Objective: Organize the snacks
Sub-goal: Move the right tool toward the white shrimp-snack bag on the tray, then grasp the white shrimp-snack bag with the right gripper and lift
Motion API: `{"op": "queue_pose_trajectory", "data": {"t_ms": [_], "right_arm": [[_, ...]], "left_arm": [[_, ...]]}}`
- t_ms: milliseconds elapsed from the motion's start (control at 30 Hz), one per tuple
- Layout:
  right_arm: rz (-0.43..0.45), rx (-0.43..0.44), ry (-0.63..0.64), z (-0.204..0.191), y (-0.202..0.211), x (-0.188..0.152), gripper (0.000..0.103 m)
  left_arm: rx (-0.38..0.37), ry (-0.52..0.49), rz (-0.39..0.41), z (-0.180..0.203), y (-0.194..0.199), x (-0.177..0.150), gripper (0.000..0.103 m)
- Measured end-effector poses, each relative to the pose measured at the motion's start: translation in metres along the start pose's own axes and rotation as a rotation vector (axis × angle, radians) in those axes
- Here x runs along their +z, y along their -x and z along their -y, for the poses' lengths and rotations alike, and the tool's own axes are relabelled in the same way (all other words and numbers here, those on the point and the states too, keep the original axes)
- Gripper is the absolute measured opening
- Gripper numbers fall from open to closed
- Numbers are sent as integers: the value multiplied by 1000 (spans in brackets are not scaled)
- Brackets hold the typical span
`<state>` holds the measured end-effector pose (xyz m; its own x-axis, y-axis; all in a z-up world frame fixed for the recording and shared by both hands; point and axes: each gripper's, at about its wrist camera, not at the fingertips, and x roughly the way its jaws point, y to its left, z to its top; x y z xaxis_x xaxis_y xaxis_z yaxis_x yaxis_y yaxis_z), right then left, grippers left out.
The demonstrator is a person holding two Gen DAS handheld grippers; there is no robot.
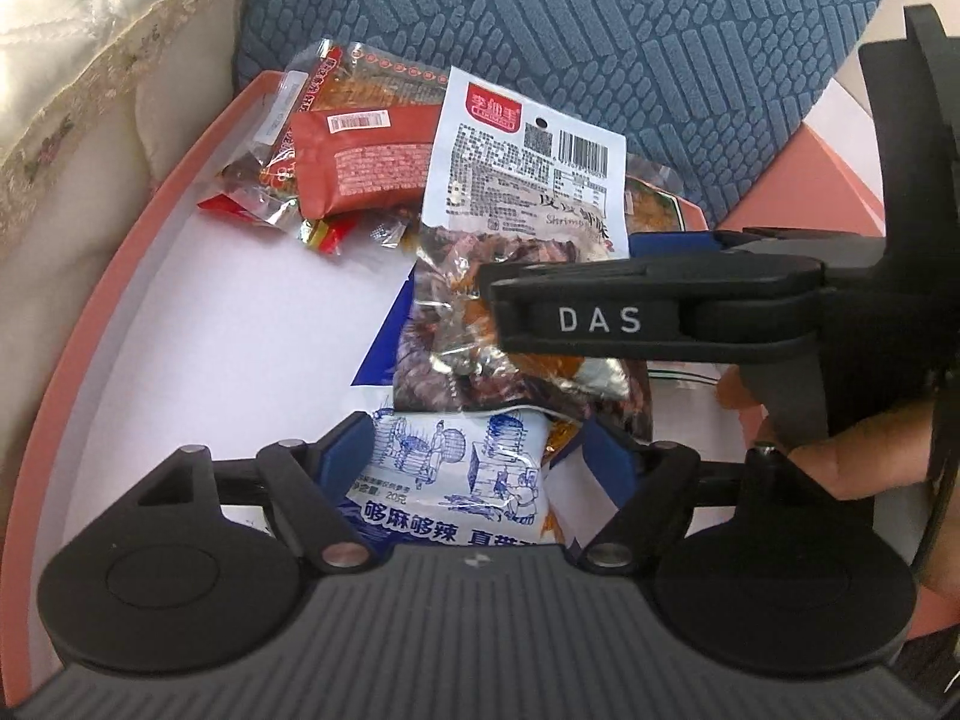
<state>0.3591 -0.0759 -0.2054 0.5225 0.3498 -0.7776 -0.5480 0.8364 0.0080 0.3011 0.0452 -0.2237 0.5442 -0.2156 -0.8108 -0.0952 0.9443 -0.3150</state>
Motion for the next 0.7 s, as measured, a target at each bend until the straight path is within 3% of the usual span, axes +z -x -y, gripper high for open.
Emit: {"op": "queue_pose_trajectory", "data": {"t_ms": [133,200,233,400,700], "right_arm": [[14,-29,-36,0,3,2,69],[17,-30,-74,5,7,4,39],[15,-18,-94,9,8,5,34],[20,-23,-128,11,19,7,17],[103,-85,-209,42,55,7,14]], "left_arm": [[-10,15,7,-1,4,-5,80],[-13,19,9,-1,5,-5,80],[-15,20,11,-1,5,-5,80],[-10,11,12,-1,3,-5,81],[8,-10,9,2,5,-5,82]]}}
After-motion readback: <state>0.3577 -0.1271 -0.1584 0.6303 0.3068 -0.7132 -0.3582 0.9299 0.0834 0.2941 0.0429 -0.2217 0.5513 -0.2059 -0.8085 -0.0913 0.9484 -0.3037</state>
